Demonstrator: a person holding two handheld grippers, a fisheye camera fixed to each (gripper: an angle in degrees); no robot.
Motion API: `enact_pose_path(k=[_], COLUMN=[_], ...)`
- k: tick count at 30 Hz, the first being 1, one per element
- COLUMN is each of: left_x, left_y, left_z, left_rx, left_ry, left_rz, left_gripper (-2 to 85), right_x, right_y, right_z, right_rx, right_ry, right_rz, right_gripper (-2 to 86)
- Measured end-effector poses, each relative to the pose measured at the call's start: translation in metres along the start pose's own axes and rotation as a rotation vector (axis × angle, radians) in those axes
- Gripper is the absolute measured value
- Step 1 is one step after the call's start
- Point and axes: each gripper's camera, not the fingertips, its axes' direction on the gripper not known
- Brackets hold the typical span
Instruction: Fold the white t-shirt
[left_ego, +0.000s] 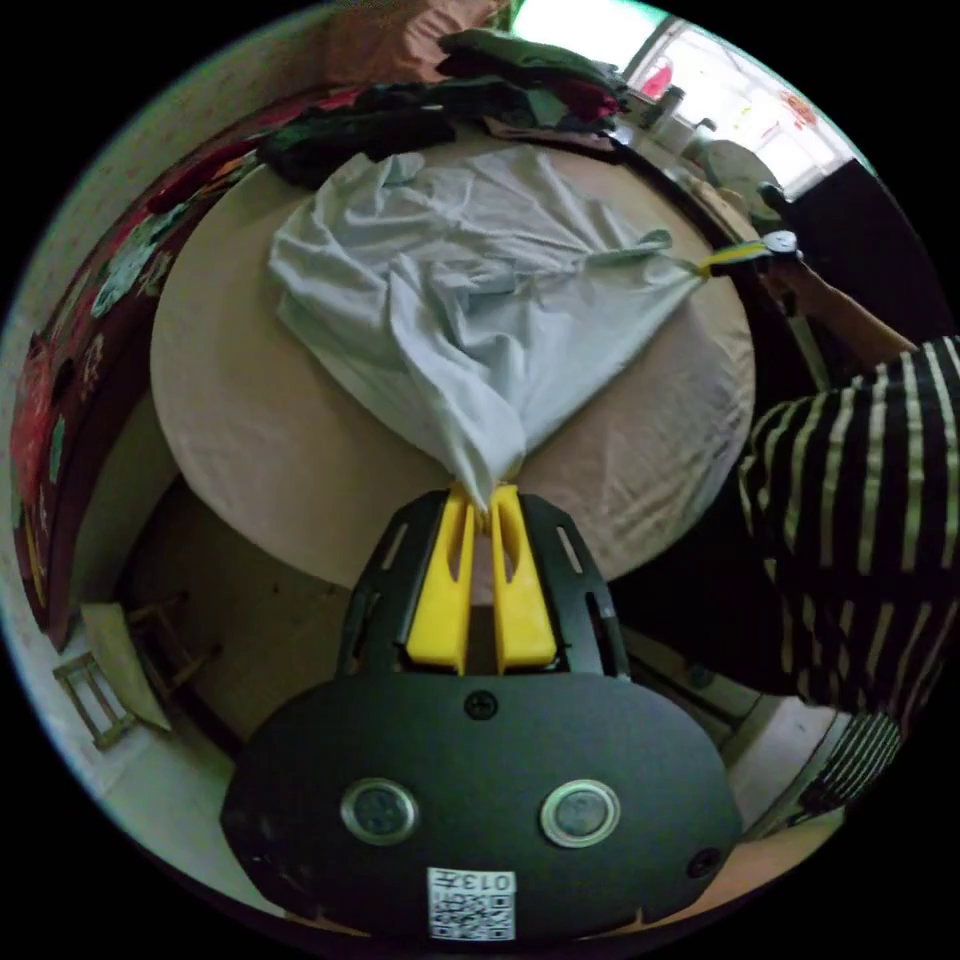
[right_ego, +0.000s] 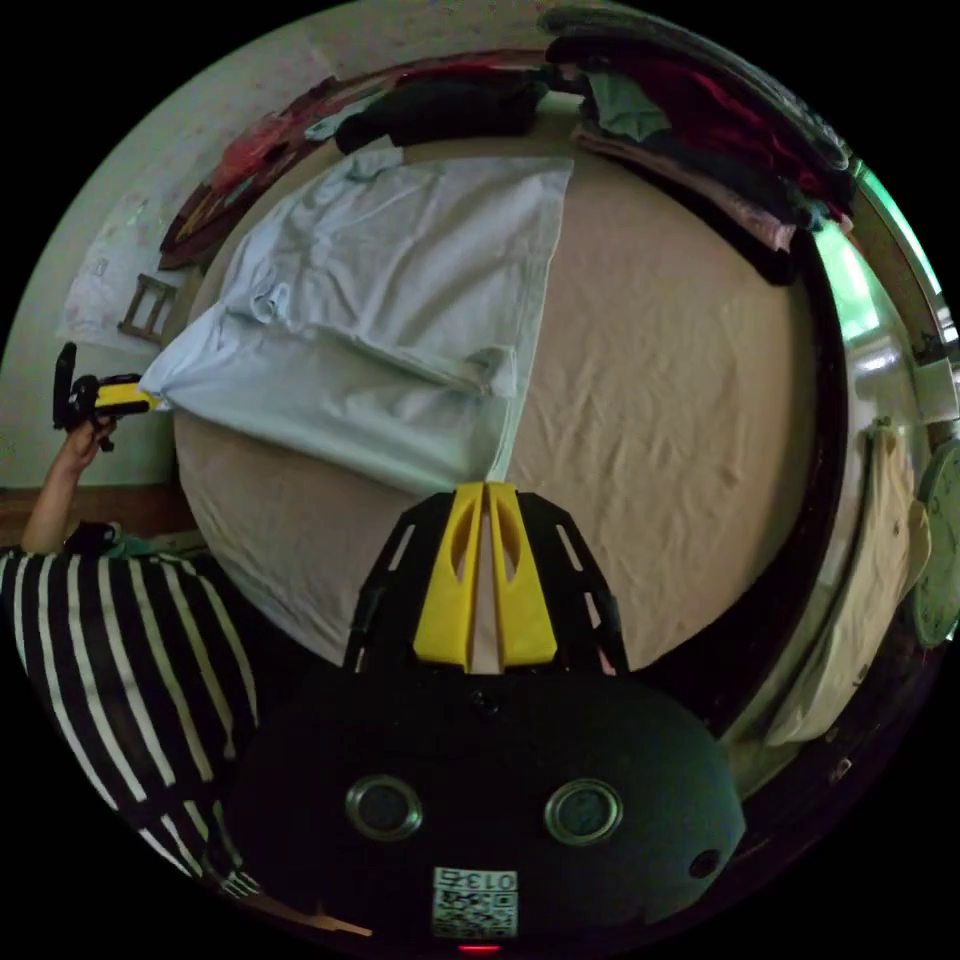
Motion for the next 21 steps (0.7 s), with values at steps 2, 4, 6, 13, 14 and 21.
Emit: enact_pose_path(k=[2, 4, 6, 13, 14, 21], left_x=[0.002, 0.009, 0.013, 0.013, 0.013, -0.011], left_y=[0.006, 0.015, 0.024, 0.053, 0.054, 0.082], left_z=[-0.013, -0.011, 0.01, 0.052, 0.05, 0.012], left_rx=[0.021, -0.004, -0.085, -0.125, -0.137, -0.067], left_ry=[0.039, 0.035, -0.002, 0.058, 0.064, 0.01], left_rz=[0.008, 0.012, 0.003, -0.129, -0.123, -0.259], left_gripper=[1.4, 0.9, 0.6, 0.2, 0.2, 4.6], right_x=[-0.001, -0.001, 0.001, 0.01, 0.011, 0.003], right_y=[0.012, 0.026, 0.043, 0.079, 0.083, 0.101], right_z=[-0.018, -0.03, -0.025, 0.018, 0.015, -0.02], right_rx=[0.006, 0.007, -0.035, -0.056, -0.042, 0.007], right_ry=[-0.011, -0.005, 0.022, -0.072, -0.09, 0.033], right_rz=[-0.02, -0.004, 0.03, 0.172, 0.173, 0.154], right_gripper=[0.5, 0.5, 0.4, 0.3, 0.3, 0.0])
